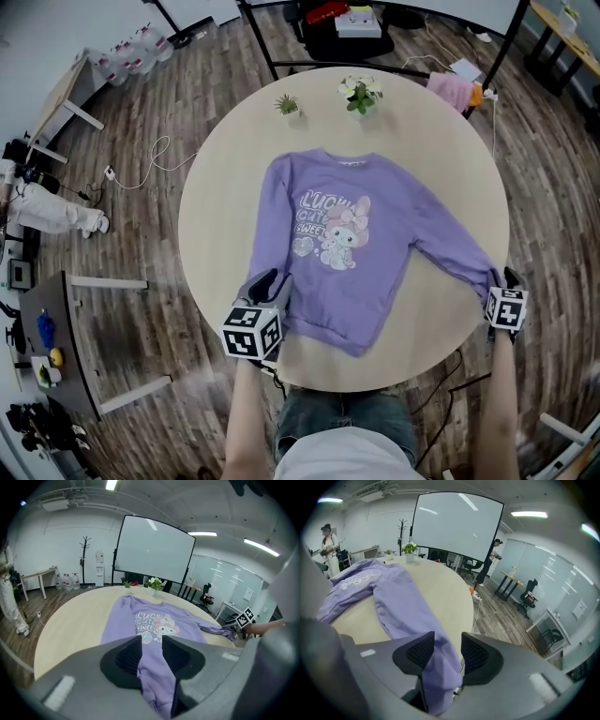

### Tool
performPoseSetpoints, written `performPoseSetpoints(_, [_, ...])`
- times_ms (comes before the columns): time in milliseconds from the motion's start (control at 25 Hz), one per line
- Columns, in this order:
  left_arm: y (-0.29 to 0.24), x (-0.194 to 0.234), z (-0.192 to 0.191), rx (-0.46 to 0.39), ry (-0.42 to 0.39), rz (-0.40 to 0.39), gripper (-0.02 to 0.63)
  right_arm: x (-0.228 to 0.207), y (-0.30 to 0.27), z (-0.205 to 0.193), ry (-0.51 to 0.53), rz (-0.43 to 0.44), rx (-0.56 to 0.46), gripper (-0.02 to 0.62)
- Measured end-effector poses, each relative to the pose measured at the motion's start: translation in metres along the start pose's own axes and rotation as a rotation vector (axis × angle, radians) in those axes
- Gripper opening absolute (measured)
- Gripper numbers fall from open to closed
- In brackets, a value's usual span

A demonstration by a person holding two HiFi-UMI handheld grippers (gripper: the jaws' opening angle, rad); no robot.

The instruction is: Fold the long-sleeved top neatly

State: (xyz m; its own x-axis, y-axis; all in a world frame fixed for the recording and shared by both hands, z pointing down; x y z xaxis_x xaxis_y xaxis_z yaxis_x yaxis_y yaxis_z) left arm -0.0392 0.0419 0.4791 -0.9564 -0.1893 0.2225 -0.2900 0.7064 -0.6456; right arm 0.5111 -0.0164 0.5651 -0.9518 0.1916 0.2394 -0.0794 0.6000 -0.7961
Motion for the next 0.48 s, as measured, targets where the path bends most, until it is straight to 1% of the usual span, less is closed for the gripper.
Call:
performPoseSetpoints(120, [0.009, 0.015, 0.002, -0.018, 0.023, 0.02, 0.138, 0.018, 0.02, 0.03, 0.024, 0.005, -0.075, 0.213])
performPoseSetpoints(240, [0.018, 0.03, 0.005, -0.035, 0.046, 0.038, 0.138, 0.055, 0.044, 0.071, 0.061, 0.053, -0.166, 0.215])
performPoseSetpoints(360, [0.025, 0.045, 0.006, -0.043, 0.055, 0.048, 0.138, 0.109, 0.062, 0.109, 0.108, 0.132, -0.252, 0.215])
performPoseSetpoints(480, [0.033, 0.063, 0.007, -0.056, 0.071, 0.061, 0.138, 0.181, 0.078, 0.143, 0.165, 0.244, -0.319, 0.215])
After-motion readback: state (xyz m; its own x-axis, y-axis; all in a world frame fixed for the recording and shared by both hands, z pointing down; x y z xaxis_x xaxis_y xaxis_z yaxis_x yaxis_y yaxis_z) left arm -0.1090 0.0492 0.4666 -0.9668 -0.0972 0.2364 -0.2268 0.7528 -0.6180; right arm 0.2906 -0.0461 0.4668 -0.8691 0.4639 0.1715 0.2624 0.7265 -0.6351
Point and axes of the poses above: the fingertips, and each gripper's own axes: y backward along the fingers, x to its left, z out of its top, the point moved 4 cm from there along y, backward along the fingers
